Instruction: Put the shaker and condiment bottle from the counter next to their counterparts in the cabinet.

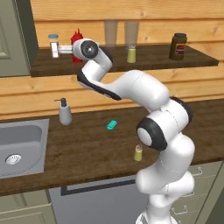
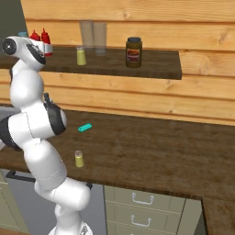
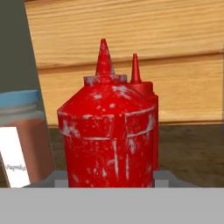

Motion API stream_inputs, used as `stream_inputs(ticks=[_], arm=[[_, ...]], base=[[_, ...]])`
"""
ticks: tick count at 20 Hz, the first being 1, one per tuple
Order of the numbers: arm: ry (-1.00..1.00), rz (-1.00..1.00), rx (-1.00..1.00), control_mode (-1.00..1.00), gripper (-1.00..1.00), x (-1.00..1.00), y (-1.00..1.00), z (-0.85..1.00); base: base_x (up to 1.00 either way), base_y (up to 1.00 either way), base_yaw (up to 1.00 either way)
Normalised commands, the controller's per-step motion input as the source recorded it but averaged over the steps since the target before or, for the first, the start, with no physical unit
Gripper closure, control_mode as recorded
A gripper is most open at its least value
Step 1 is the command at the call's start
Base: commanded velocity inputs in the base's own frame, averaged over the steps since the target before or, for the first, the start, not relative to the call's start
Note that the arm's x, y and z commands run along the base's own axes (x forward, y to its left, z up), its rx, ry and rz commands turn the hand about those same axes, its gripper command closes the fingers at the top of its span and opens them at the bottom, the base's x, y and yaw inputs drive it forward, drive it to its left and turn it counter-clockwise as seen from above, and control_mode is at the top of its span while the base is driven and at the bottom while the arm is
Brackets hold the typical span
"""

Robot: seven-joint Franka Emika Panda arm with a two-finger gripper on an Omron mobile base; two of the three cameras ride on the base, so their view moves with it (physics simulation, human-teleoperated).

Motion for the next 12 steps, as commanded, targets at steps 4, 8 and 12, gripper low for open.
stream_inputs(ticks=[4,8,12], arm=[[0.00,0.00,0.00,-1.00,1.00,0.34,0.11,-0.36],[0.00,0.00,-0.01,-1.00,1.00,0.26,0.10,-0.39],[-0.01,0.00,-0.02,-1.00,1.00,0.19,0.07,-0.43]], base=[[0.00,0.00,0.00],[0.00,0.00,0.00],[0.00,0.00,0.00]])
